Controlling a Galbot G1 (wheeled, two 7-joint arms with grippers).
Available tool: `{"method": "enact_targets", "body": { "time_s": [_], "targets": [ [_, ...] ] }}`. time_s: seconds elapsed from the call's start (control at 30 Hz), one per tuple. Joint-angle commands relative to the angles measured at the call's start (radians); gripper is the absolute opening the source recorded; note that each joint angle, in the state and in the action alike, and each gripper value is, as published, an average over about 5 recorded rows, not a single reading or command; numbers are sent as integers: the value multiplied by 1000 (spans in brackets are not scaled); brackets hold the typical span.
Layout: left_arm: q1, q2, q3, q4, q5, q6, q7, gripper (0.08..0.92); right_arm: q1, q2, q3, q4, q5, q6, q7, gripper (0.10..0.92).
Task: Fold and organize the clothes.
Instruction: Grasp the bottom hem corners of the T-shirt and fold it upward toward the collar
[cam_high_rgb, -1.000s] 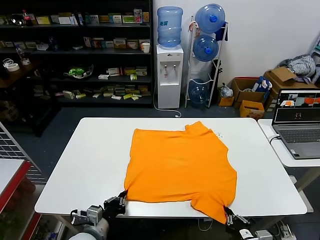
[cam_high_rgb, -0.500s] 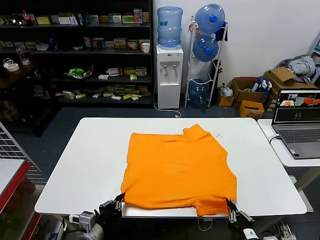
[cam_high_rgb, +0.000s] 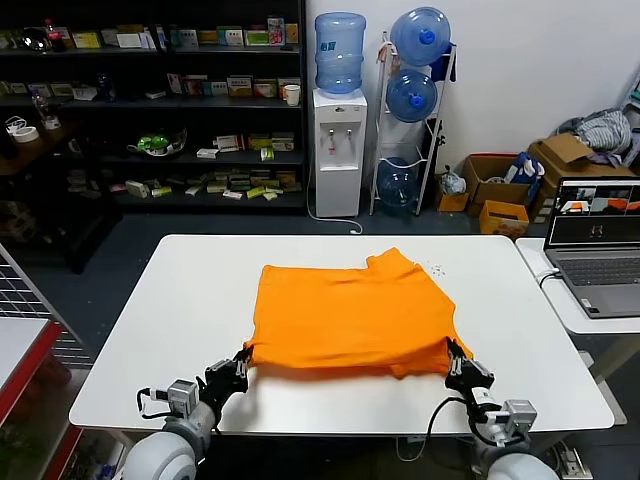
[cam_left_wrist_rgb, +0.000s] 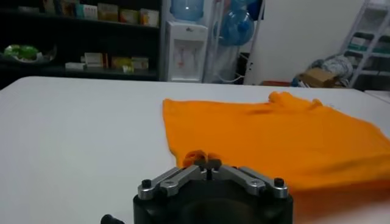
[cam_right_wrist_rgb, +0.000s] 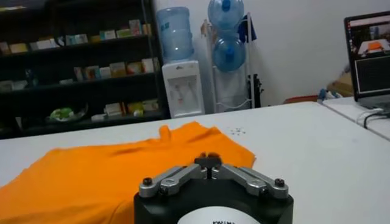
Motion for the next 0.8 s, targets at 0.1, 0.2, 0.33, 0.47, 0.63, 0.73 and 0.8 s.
{"method": "enact_targets", "body": {
  "time_s": [0.1,0.2,0.33,0.47,0.63,0.73,0.8],
  "targets": [
    [-195,-14,61,127,-18,-1,2,96,215,-3,-80,-126,24,-18,20,124],
    [-220,-22,77,153,-15,-2,-2,96,252,1,-111,-161,27,-24,19,124],
    [-248,-34,91,191,-9,-6,-6,96,275,8,-141,-188,33,-34,16,124],
    [-270,-46,97,223,0,-13,-8,96,292,14,-161,-212,32,-37,8,124],
    [-277,-62,98,253,25,-10,-19,105,317,25,-172,-242,35,-51,-10,181],
    [-267,-63,93,251,35,-9,-21,154,320,28,-174,-250,34,-64,-20,267],
    [-251,-58,88,235,34,-4,-23,205,312,25,-172,-242,29,-72,-26,328]
  ]
}}
